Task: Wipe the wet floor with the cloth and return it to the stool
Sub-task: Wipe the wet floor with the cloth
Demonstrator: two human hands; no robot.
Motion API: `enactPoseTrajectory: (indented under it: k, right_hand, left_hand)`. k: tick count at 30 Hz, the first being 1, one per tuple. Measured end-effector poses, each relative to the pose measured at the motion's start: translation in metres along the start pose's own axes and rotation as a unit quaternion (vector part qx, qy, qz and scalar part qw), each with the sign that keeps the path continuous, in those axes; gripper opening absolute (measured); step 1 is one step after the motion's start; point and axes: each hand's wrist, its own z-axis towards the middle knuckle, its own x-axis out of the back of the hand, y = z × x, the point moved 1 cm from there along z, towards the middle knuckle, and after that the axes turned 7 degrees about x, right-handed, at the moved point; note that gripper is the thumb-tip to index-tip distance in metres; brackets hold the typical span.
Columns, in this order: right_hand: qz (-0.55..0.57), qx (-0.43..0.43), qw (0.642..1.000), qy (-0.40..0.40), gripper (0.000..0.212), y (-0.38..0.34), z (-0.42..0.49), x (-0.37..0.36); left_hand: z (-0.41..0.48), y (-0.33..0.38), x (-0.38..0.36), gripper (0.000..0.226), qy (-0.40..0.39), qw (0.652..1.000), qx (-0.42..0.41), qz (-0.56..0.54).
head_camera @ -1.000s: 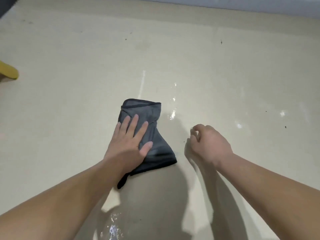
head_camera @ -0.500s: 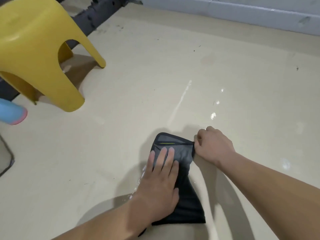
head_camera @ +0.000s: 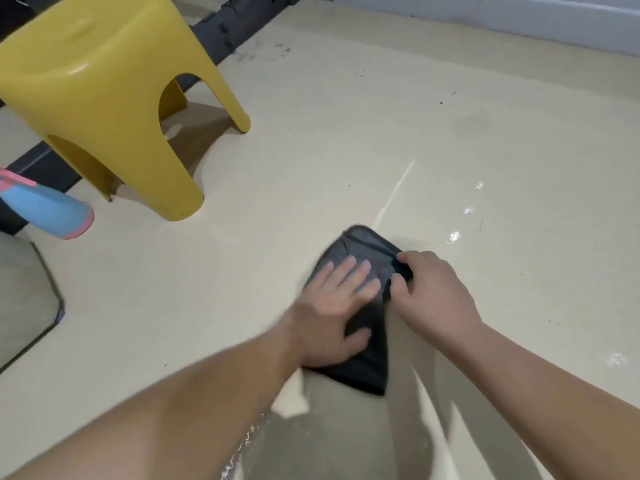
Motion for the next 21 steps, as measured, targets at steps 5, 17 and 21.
enactPoseTrajectory:
  k: [5,17,21]
  right_hand:
    - [0.042,0.028,0.999,-0.022,0.041,-0.023,0.006,-0.024]
    - [-0.163,0.162,0.966,-0.117,0.022,-0.105,0.047,-0.084]
    - [-0.243,0.125,0.939,-0.209,0.042,-0.127,0.053,-0.105]
  left_hand:
    - [0.017,-0.077,0.015,0.081,-0.015,0.972,0.236,0.010]
    - [-0.065,-0.180,0.021,0.079,-0.043,0.985,0.159,0.061]
    - [-0.075,-0.198,0.013,0.078,0.004,0.945,0.327,0.018]
